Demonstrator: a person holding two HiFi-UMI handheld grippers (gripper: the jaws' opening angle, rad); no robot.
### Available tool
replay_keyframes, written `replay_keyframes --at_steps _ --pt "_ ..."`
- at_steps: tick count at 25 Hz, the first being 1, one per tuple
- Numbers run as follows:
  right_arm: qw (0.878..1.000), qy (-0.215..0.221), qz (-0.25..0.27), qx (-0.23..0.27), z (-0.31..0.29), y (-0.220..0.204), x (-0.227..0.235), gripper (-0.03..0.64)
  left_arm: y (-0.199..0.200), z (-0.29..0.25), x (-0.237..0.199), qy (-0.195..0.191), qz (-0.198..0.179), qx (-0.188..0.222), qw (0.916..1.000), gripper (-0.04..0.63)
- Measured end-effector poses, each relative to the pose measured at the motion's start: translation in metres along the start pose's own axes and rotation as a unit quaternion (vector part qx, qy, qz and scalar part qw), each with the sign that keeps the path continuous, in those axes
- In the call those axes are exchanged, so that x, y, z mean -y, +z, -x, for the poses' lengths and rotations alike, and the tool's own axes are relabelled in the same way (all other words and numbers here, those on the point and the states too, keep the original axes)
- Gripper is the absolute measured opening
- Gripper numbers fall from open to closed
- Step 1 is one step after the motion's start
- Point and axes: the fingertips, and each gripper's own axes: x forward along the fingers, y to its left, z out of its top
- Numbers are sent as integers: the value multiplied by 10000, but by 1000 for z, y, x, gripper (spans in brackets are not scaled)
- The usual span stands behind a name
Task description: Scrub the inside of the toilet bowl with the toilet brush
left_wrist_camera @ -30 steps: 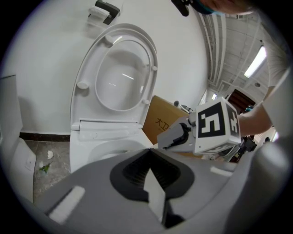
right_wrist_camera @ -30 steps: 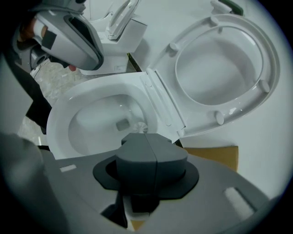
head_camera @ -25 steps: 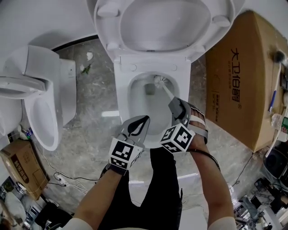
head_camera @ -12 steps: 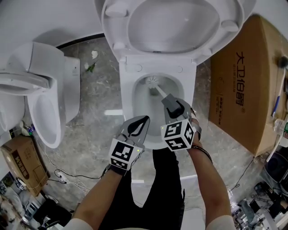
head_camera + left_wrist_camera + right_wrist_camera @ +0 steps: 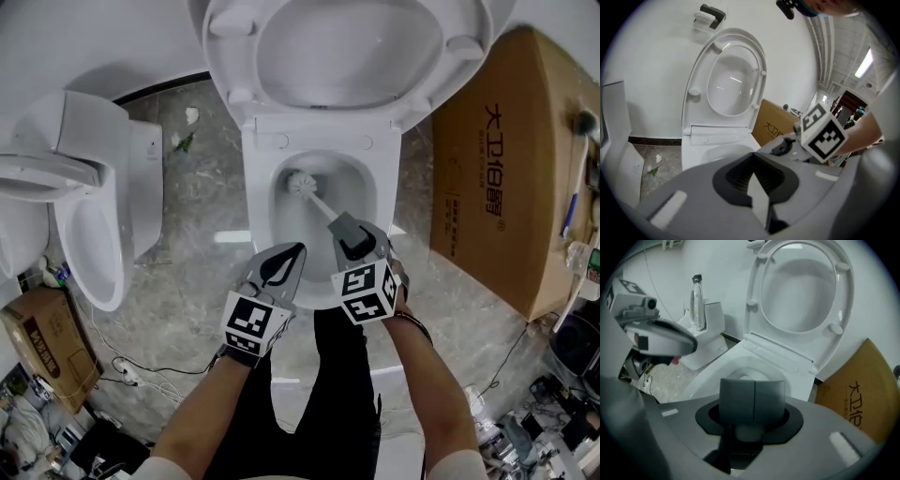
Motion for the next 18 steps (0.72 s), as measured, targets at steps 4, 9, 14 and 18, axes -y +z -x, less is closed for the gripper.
replay_keyframes --at_steps 4,9,14,18 --pt "9997 70 121 -201 8 -48 -27 164 -4 0 4 -32 45 -9 10000 6" --pt "9988 -169 456 -106 -4 -66 -44 166 -15 -2 2 -51 40 -30 10000 6" --pt "9971 -372 652 126 -20 -59 -41 166 -28 -2 -2 -41 11 -71 10000 6" --pt "9898 -654 1237 271 -28 -47 -28 164 -36 -2 -5 -42 28 -84 10000 6"
